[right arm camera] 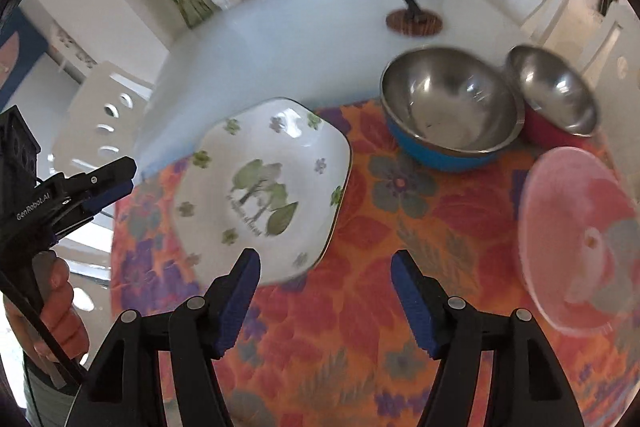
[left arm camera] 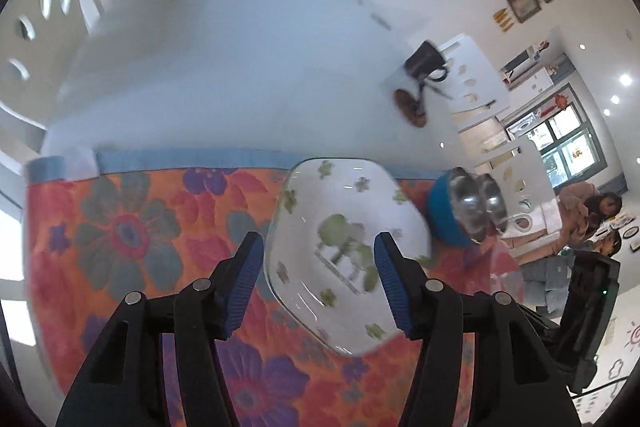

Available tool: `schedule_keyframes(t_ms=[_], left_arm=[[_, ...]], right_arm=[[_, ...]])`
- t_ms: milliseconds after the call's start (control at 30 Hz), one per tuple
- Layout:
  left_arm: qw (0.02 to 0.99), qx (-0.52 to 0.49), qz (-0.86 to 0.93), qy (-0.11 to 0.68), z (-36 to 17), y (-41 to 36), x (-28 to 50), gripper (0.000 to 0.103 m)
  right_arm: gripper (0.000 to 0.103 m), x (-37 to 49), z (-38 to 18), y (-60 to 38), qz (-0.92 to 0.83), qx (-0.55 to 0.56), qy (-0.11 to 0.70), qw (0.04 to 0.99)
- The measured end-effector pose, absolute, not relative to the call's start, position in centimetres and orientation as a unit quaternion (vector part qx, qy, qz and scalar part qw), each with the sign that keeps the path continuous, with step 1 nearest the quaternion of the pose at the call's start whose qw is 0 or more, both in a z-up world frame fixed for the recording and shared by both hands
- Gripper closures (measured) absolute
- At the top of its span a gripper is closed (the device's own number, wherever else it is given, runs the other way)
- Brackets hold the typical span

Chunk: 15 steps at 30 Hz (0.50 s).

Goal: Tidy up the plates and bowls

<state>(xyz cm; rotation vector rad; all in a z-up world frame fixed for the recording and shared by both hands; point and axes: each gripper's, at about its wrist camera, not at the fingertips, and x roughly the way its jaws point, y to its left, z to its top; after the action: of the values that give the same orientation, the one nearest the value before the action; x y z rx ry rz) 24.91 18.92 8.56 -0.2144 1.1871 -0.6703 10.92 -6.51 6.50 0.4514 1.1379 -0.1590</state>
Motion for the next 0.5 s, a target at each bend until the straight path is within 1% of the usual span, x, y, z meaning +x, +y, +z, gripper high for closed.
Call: schedule_keyframes(t_ms=[67, 167, 233, 267, 300, 333, 400, 467, 500], left_arm=[[0.764, -0.096, -0.307, 0.559, 6.9, 18.4, 26.1, 0.052], [0.756, -0.09, -0.309, 0.569, 4.6, 17.5, 27.3, 0.053], [0.751, -0.092, -0.31, 0.575, 3.4, 16.9, 28.0, 0.056], [0.748, -0.094, -0.311, 0.578, 2.9, 16.7, 28.2, 0.059], [0.745, -0.096, -0.315, 0.581, 2.3, 16.4, 28.4, 0.063], [0.742, -0.097, -0.319, 0.582, 1.9, 16.1, 28.5, 0.066], [0.739, -0.101, -0.324, 0.581, 1.3, 15.9, 28.4, 0.074], [0.74, -0.108, -0.33, 0.577, 1.2, 15.8, 28.1, 0.078], [0.739, -0.111, -0.331, 0.576, 1.1, 15.7, 28.0, 0.079]], right_arm=[[0.037, 12.3, 4.8, -7.0, -0.073, 0.211, 0.538, 0.813], [0.037, 13.8, 3.2, -7.6, -0.068, 0.206, 0.54, 0.813], [0.037, 14.6, 2.4, -7.9, -0.059, 0.203, 0.541, 0.814], [0.039, 15.0, 1.9, -8.1, -0.053, 0.203, 0.54, 0.815], [0.041, 15.2, 1.6, -8.2, -0.049, 0.202, 0.541, 0.815], [0.047, 15.4, 1.4, -8.3, -0.045, 0.203, 0.541, 0.815], [0.051, 15.6, 1.0, -8.3, -0.033, 0.209, 0.538, 0.816], [0.063, 15.7, 0.6, -8.0, -0.03, 0.204, 0.536, 0.818], [0.065, 15.8, 0.3, -7.7, -0.027, 0.199, 0.539, 0.818]])
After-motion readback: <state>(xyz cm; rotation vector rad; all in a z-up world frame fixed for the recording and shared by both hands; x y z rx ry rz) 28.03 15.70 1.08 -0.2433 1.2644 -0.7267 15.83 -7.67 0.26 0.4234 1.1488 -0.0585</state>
